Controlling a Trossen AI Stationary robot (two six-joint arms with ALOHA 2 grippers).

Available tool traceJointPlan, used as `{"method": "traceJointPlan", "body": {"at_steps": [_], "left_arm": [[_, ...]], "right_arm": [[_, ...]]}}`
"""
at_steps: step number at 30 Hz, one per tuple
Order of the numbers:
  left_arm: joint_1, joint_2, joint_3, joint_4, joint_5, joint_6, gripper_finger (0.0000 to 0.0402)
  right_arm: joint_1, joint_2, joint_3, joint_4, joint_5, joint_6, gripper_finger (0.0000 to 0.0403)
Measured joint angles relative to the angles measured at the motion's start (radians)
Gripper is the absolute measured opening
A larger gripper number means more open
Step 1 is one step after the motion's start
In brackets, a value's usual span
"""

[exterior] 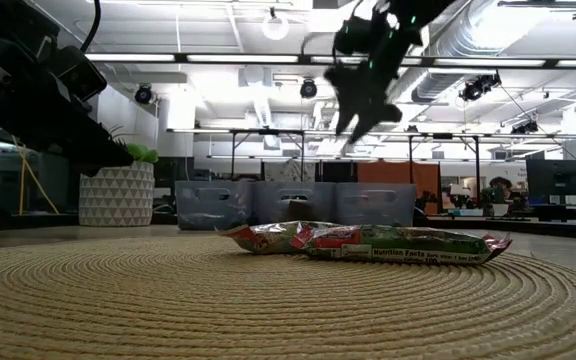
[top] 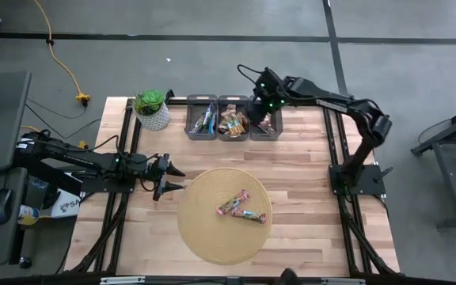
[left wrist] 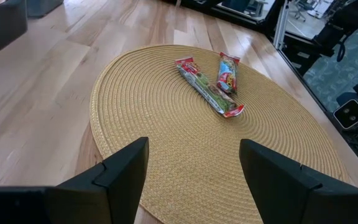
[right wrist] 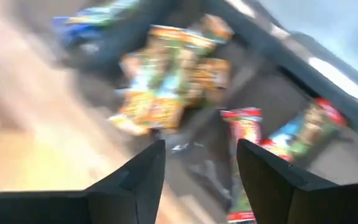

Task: Pick and place Granola Bars by type
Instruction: Put the red granola bar into the right black bin

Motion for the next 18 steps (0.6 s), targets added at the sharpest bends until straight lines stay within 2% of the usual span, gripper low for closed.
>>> {"method": "traceJointPlan", "body": {"at_steps": [7, 12, 18], "left_arm": [[0.000, 0.000, 0.000, 0.000, 0.000, 0.000, 0.0248], [0.000, 0.000, 0.000, 0.000, 0.000, 0.000, 0.0248], [0.000, 0.000, 0.000, 0.000, 0.000, 0.000, 0.0248]], "right_arm": [[0.162, -0.125, 0.000, 0.004, -0.106, -0.053, 0.0184], [0.323, -0.187, 0.000, 0.000, -0.080, -0.050, 0.0184], [0.531, -0.202, 0.000, -0.002, 0.028, 0.010, 0.0184]]}}
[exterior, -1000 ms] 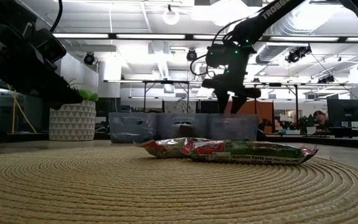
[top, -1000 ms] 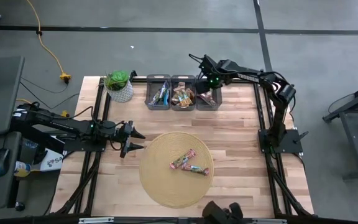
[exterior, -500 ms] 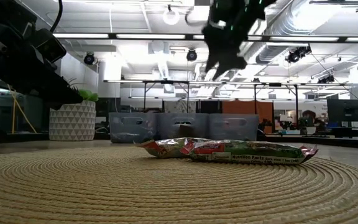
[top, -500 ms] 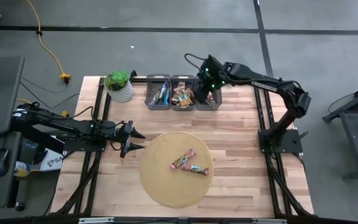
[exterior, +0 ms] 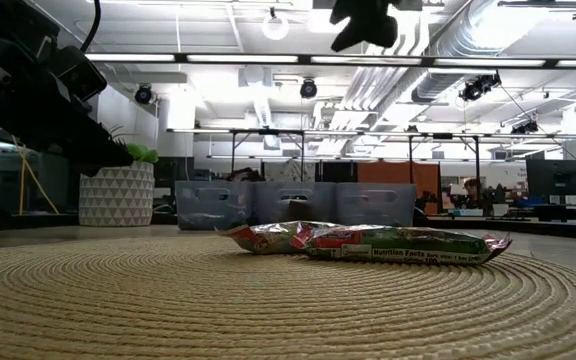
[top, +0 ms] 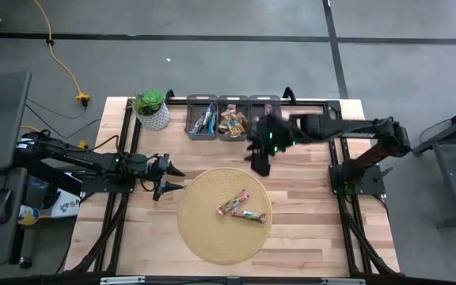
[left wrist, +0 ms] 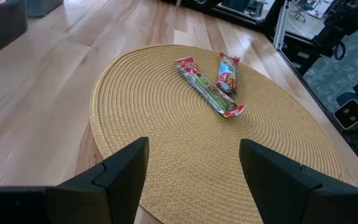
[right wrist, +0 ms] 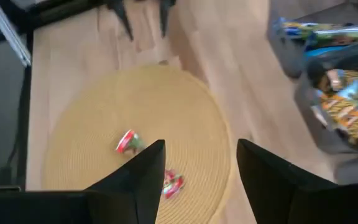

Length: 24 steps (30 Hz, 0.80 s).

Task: Pick and place Granola Bars by type
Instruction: Put the red granola bar into the right black bin

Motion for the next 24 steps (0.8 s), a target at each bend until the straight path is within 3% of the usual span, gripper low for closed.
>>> {"method": "traceJointPlan", "body": {"at_steps": [11, 24], "left_arm": [[0.000, 0.000, 0.000, 0.000, 0.000, 0.000, 0.0248], [0.000, 0.000, 0.000, 0.000, 0.000, 0.000, 0.0248]], "right_arm": [[0.307, 0.066, 0.000, 0.033, 0.229, 0.221, 0.0184], [0.444, 0.207, 0.000, 0.146, 0.234, 0.289, 0.0184]]}}
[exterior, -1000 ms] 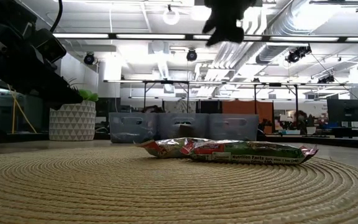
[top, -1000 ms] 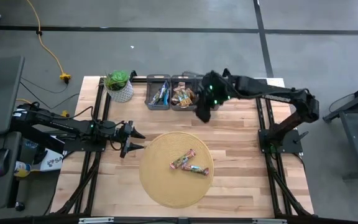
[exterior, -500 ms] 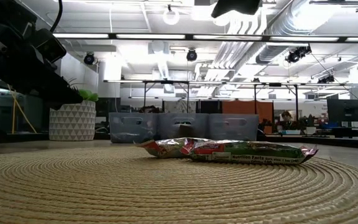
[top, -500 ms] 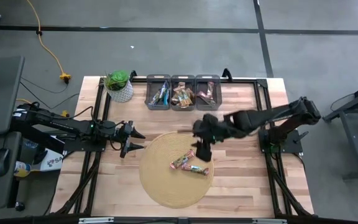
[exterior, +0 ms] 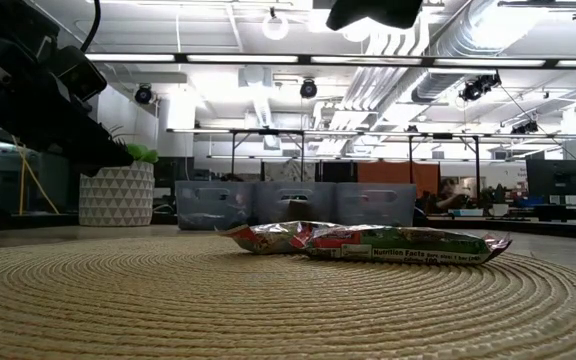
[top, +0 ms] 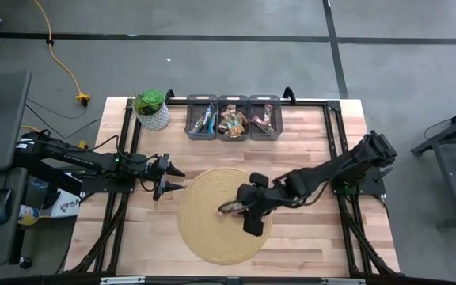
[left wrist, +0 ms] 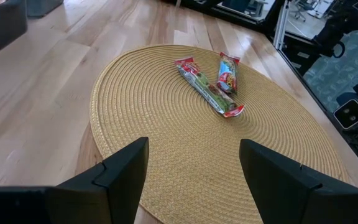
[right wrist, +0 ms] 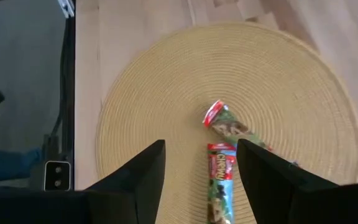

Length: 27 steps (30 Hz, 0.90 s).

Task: Pick and place Granola Bars by type
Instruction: Put the red granola bar into the right black bin

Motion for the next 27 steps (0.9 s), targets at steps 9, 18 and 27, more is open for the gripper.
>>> {"method": "traceJointPlan", "body": {"at_steps": [9, 18, 27], "left_arm": [[0.000, 0.000, 0.000, 0.000, 0.000, 0.000, 0.0248], [0.000, 0.000, 0.000, -0.001, 0.000, 0.000, 0.0248], [0.000, 0.000, 0.000, 0.000, 0.000, 0.000, 0.0248]], "right_arm": [[0.023, 0.066, 0.000, 0.054, -0.016, 0.032, 0.0184], [0.022, 0.107, 0.000, 0.085, -0.020, 0.011, 0.0184], [0.022, 0.155, 0.000, 0.108, -0.046, 0.004, 0.0184]]}}
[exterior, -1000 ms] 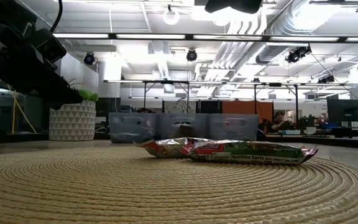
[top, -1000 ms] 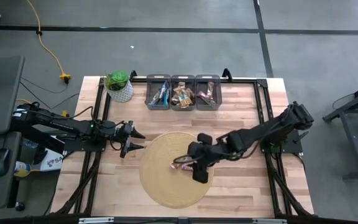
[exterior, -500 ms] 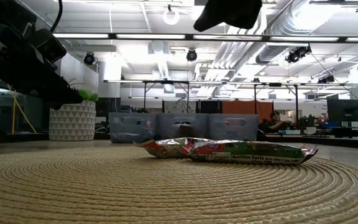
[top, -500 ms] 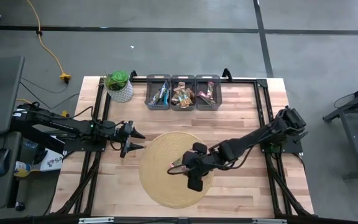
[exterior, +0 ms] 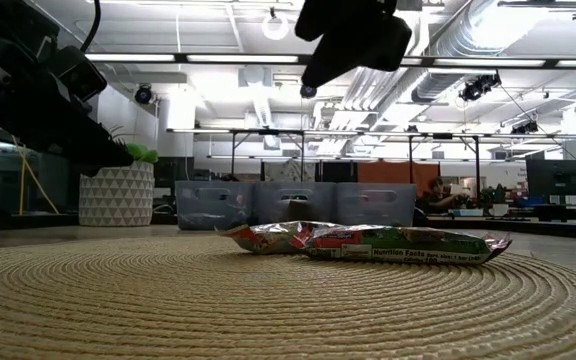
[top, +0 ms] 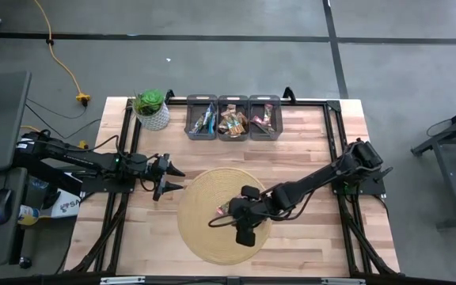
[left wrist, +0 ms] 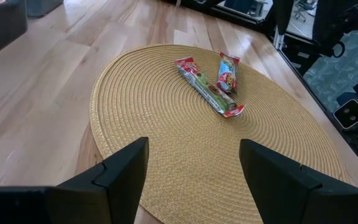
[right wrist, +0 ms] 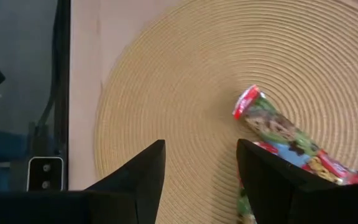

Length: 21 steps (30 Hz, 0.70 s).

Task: Pick and place Granola Bars by type
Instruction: Put the red granola bar into the right black bin

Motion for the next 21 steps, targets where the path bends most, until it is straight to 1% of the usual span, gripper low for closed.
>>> {"method": "traceJointPlan", "body": {"at_steps": [6, 11, 13, 16, 21], "left_arm": [[0.000, 0.000, 0.000, -0.001, 0.000, 0.000, 0.0248], [0.000, 0.000, 0.000, 0.000, 0.000, 0.000, 0.0248], [0.000, 0.000, 0.000, 0.000, 0.000, 0.000, 0.0248], [0.000, 0.000, 0.000, 0.000, 0.000, 0.000, 0.0248], [0.000, 0.000, 0.000, 0.000, 0.000, 0.000, 0.0248]], "right_arm": [[-0.002, 0.020, 0.000, 0.048, -0.034, -0.017, 0.0184], [-0.003, 0.021, 0.000, 0.049, -0.042, -0.054, 0.0184], [-0.003, 0.021, 0.000, 0.044, -0.061, -0.069, 0.0184], [-0.003, 0.021, 0.000, 0.006, -0.083, -0.108, 0.0184], [-0.009, 0.021, -0.002, -0.128, -0.075, -0.116, 0.0184]]}}
